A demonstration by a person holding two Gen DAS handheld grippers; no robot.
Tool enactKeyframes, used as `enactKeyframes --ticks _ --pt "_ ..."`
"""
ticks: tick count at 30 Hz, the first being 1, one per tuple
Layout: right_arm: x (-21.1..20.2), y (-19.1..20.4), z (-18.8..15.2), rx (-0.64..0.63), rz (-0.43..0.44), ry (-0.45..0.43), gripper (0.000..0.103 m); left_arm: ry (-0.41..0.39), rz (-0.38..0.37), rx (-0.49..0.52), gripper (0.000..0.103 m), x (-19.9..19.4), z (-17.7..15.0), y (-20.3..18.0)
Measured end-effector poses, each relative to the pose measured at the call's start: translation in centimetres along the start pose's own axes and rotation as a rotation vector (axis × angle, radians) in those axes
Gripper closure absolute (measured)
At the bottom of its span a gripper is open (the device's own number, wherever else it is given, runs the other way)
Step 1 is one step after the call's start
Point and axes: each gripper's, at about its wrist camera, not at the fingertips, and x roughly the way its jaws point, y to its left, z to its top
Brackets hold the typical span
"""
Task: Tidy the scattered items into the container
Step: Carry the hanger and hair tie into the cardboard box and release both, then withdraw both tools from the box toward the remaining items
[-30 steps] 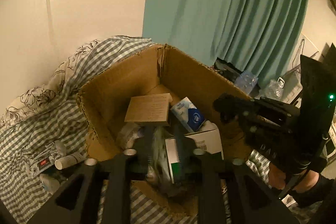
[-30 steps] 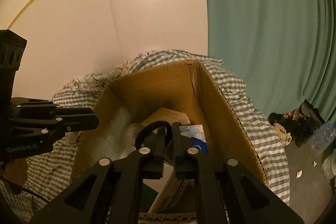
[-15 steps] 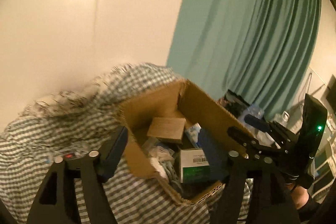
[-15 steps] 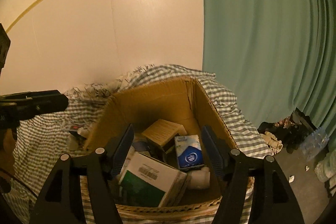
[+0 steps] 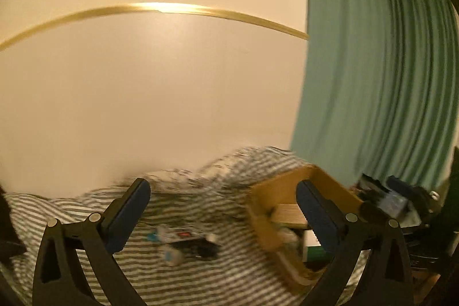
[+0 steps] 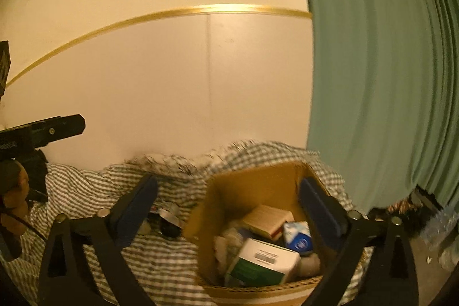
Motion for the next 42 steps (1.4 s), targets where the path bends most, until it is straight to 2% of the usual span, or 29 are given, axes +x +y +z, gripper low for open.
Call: enactKeyframes --ticks 9,13,16,22,24,29,33,42 --pt "0.6 5.6 -0.2 -0.074 0.051 -0.055 0.000 -0.069 0.185 0.021 0.000 -0.7 -1.4 4.2" --pt "2.4 7.4 -1.1 -0.124 0.056 -0.048 0.000 -0.048 0.280 0.053 0.000 0.9 -2.5 5.0" --pt "4.4 8.5 -2.0 -0.138 0.092 -0.009 0.000 0.021 0.341 0.054 0.000 3.1 -3.8 6.3" --pt "7.6 11.0 -4.7 -0.158 0.241 0.031 0.000 0.174 0.316 0.012 0.000 7.5 -7.2 9.0" --pt "9.1 12.1 -6.0 -0.182 0.247 0.062 0.001 0.225 0.297 0.006 0.000 8.9 -8.3 9.5" --pt "13.0 13.6 -8.8 -0.201 0.235 0.141 0.012 0.364 0.275 0.000 0.000 13.2 -12.2 10.1" --pt "16.2 13.6 -10.6 -0.188 0.241 0.216 0.013 0.454 0.242 -0.038 0.000 16.4 -14.8 11.0" --pt "20.4 14.4 -12.9 -0.213 0.214 0.280 0.016 0.578 0.202 -0.121 0.000 22.5 -18.5 12.6"
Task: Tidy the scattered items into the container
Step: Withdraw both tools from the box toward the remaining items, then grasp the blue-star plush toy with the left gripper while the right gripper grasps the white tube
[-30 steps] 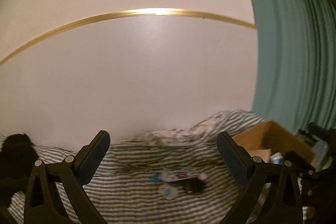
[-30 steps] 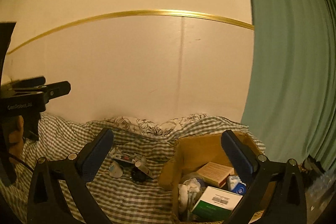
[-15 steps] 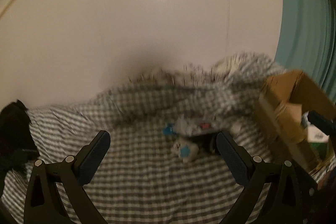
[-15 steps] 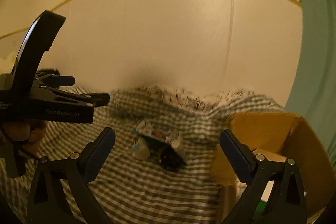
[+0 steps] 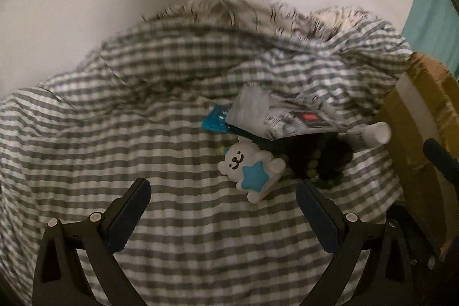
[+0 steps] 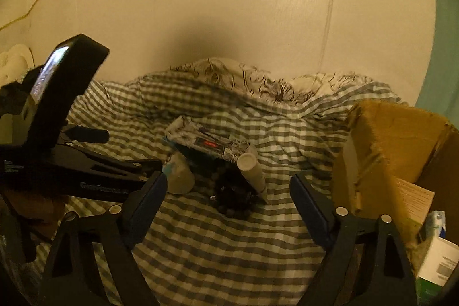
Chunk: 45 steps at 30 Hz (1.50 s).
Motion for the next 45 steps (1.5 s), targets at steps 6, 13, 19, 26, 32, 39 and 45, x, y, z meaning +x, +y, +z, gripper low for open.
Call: enactKeyframes --ticks 6,13,19,26,32,39,45 --pt "2.8 -0.8 0.0 0.034 -0.055 0.039 0.016 0.040 -0.030 -0.014 0.000 3.4 0.6 0.0" --pt "5.5 -2.0 0.0 0.089 -0.061 0.070 0.017 0.053 -0.057 0.009 0.000 5.7 1.2 -0.8" --pt "6.7 -2.1 0.3 0.081 -0.080 0.086 0.047 0.015 -0.125 0.079 0.032 5.8 1.0 -1.4" --pt "7.4 -2.3 0.1 0.092 -0.094 0.133 0.078 -0.015 -0.121 0.129 0.041 4.1 -0.1 -2.0" --pt "5.6 -1.8 0.5 0.082 -0.098 0.107 0.080 -0.049 -0.101 0.140 0.072 1.4 -0.5 -1.5" --pt "2.8 -1.2 1.3 0.075 -0.091 0.072 0.081 -0.024 -0.108 0.123 0.074 0.7 -0.9 -0.5" --pt "-0.1 -1.1 1.9 0.065 -0.081 0.028 0.083 -0.037 -0.115 0.107 0.074 -1.3 -1.1 -0.1"
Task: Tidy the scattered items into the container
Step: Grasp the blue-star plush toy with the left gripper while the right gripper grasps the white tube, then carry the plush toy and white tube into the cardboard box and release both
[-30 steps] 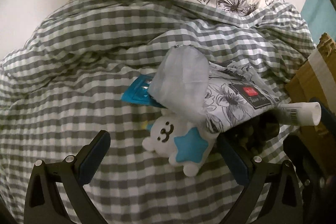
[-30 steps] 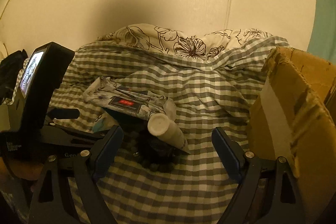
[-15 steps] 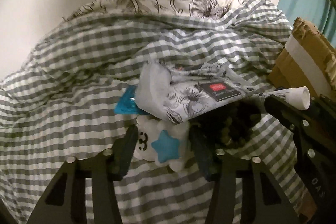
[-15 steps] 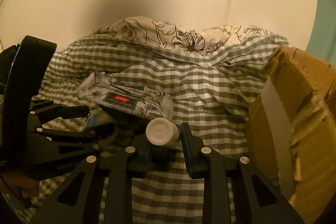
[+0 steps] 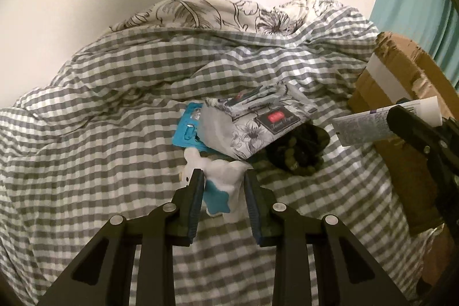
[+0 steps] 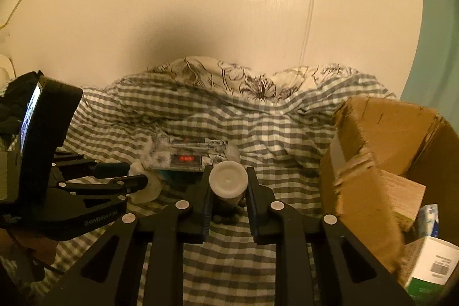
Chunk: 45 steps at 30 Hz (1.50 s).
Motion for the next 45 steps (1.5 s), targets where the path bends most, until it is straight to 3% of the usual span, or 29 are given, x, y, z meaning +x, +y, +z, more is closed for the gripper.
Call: enactKeyframes --ticks 13,29,39,45 --pt "-5.1 -0.7 0.9 0.002 0.026 -0.078 0.083 -0.077 -0.016 0.011 0.074 -5.8 0.7 -1.8" --pt "-14.6 -3.5 2.5 0.035 0.003 -0.236 0.084 -0.276 -0.086 0.064 0.074 -17.6 3.1 -7.2" --pt "-20.3 -6.9 2.7 0.066 -0.074 -0.330 0.083 -0.361 -0.170 0.114 0.074 -22.5 4.9 -12.3" --pt "-22.1 -9.2 2.4 0.090 -0.130 -0.365 0.083 -0.385 -0.213 0.161 0.074 -23.1 5.5 -15.4"
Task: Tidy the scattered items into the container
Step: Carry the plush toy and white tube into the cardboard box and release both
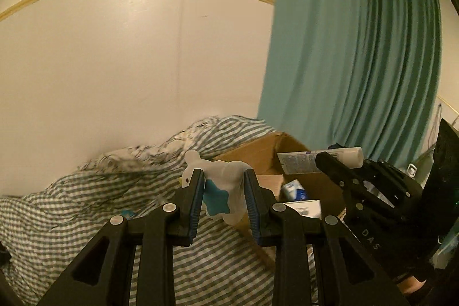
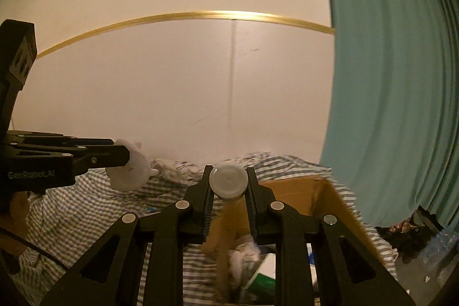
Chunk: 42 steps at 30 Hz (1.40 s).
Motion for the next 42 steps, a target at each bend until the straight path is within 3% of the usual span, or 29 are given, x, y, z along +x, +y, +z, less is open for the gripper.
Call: enactKeyframes --ticks 8,17,27,30,32,33,39,42 --pt "-0.6 -3.5 -0.4 0.014 -0.065 0.002 0.083 0.031 -0.067 0.032 0.074 2.4 0.2 -3.6" --pt "1.6 -8.2 -2.1 0.045 -0.131 0.072 0.083 0.106 -0.114 0.073 0.074 7.7 0.2 -6.7" --pt "5.6 -12.6 -4.1 0.110 -0.164 0.188 0.083 0.276 -0.132 0.045 0.074 14.8 -1.2 -7.7" --pt "6.1 -12.9 -4.4 0.111 -0.169 0.217 0.078 0.309 -0.124 0.000 0.066 15.3 -1.3 -7.2" --pt "5.8 -12.8 -4.4 0.106 -0.177 0.206 0.042 0.287 -0.117 -0.016 0.032 14.8 -1.0 -6.8" --pt "5.4 -12.3 -4.4 0.101 -0.185 0.191 0.037 0.266 -0.109 -0.025 0.026 14.4 -0.9 -6.6" --pt "4.1 -12.0 -2.8 0.099 -0.213 0.133 0.036 0.169 -0.078 -0.038 0.019 10.8 0.8 -5.5" --pt "3.4 -11.7 -2.2 0.108 -0.205 0.123 0.030 0.138 -0.045 -0.059 0.011 9.3 1.3 -4.5"
